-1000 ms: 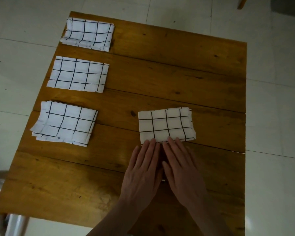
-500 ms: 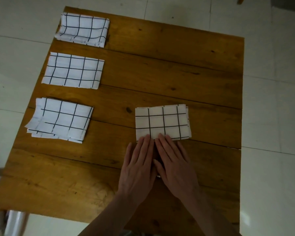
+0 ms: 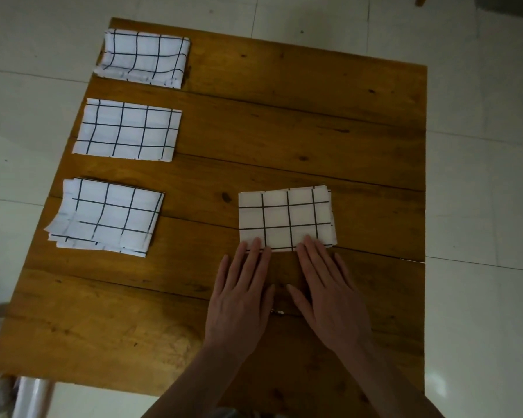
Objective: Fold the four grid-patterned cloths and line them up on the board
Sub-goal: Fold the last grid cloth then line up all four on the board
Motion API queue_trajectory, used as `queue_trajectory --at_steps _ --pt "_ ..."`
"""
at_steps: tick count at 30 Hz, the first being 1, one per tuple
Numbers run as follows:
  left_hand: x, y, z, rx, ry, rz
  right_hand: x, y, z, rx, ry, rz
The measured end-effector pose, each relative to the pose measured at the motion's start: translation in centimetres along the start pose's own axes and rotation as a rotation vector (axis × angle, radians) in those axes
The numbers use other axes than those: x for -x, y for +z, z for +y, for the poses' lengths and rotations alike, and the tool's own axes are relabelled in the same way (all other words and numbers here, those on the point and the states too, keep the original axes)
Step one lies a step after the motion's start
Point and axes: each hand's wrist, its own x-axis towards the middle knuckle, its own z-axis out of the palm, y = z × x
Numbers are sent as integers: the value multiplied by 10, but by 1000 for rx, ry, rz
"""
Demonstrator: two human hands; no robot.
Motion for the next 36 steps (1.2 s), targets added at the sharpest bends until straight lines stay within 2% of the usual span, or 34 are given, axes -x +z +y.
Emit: queue_trajectory --at_steps 7,14,19,21,23,26,30,36 --pt "0 -1 0 11 -2 16 6 1 15 -27 110 25" --pt "-2 -3 -1 40 11 29 4 -10 15 -113 143 57" --pt "-22 -21 4 94 -21 129 -16 -34 11 -179 214 101" --pt "-38 -30 8 110 -118 170 -31 -46 11 -203 242 96" --pt "-56 -41 15 123 -311 161 -45 -55 8 -249 323 91" --pt "-76 -52 24 200 -579 34 -60 -64 -1 -347 525 104" --pt "-88 -57 34 263 -676 36 -71 -68 -10 -333 681 3" --pt "-99 -62 35 398 -769 6 -74 -67 -11 -419 728 -27"
